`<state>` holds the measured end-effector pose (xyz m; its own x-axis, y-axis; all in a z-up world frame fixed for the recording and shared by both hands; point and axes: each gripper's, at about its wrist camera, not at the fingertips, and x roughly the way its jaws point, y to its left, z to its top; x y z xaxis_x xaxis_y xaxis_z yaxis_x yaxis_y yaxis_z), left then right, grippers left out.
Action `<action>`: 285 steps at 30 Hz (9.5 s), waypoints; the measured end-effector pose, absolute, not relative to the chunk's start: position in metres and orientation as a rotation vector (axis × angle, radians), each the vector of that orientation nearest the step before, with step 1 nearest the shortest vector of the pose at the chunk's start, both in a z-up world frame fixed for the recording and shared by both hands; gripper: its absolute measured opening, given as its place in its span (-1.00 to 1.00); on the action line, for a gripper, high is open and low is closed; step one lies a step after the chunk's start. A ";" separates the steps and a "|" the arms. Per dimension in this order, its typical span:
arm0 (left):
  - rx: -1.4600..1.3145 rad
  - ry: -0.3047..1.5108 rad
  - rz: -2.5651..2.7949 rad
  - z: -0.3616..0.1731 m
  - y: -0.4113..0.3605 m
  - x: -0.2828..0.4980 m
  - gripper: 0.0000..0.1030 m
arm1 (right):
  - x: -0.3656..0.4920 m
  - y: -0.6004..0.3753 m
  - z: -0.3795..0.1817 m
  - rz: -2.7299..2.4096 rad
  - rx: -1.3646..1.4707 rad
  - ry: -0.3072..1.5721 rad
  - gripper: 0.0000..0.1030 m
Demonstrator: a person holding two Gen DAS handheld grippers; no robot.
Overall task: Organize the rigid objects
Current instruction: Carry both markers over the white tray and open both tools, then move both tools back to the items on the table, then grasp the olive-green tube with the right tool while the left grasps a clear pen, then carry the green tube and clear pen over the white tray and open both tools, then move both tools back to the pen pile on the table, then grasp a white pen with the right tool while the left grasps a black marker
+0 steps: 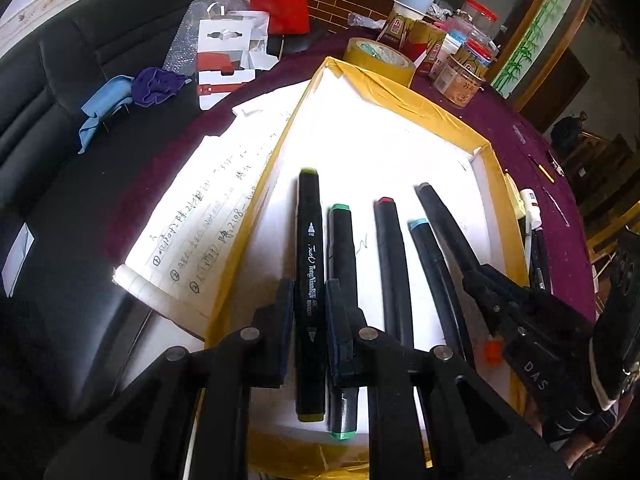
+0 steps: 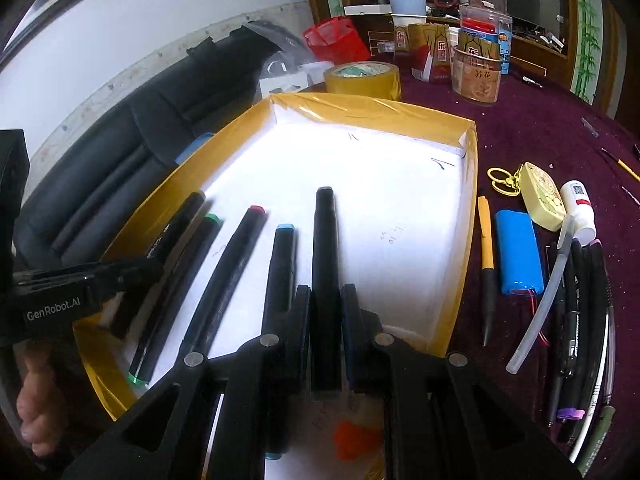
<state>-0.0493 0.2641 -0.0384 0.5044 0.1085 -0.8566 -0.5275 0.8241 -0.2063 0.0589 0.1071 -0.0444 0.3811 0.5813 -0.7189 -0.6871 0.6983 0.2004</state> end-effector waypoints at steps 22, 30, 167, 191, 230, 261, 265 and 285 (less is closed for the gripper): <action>-0.475 0.823 0.181 0.003 0.146 -0.049 0.00 | 0.029 -0.077 -0.026 0.881 0.223 0.708 -0.18; -0.347 0.888 0.014 -0.004 0.050 -0.020 0.00 | 0.040 -0.157 -0.064 0.663 0.258 0.813 -0.19; -0.480 0.937 0.349 -0.003 0.276 0.035 -0.88 | 0.114 0.079 -0.012 0.943 0.012 0.809 -0.65; -0.406 1.107 0.385 -0.047 0.283 0.064 -0.86 | 0.125 0.134 -0.042 0.817 -0.300 0.855 -0.63; -0.324 0.858 0.058 0.009 0.047 -0.030 0.18 | 0.082 -0.102 -0.078 0.524 -0.025 0.883 -0.85; -0.172 1.014 -0.092 -0.016 -0.025 0.092 0.11 | 0.099 -0.194 -0.089 0.437 0.184 0.834 -0.86; -0.166 1.047 -0.101 -0.025 -0.029 0.111 -0.13 | 0.099 -0.196 -0.089 0.444 0.202 0.835 -0.86; -0.122 1.170 -0.053 -0.061 -0.025 0.138 -0.70 | 0.096 -0.192 -0.089 0.432 0.172 0.833 -0.86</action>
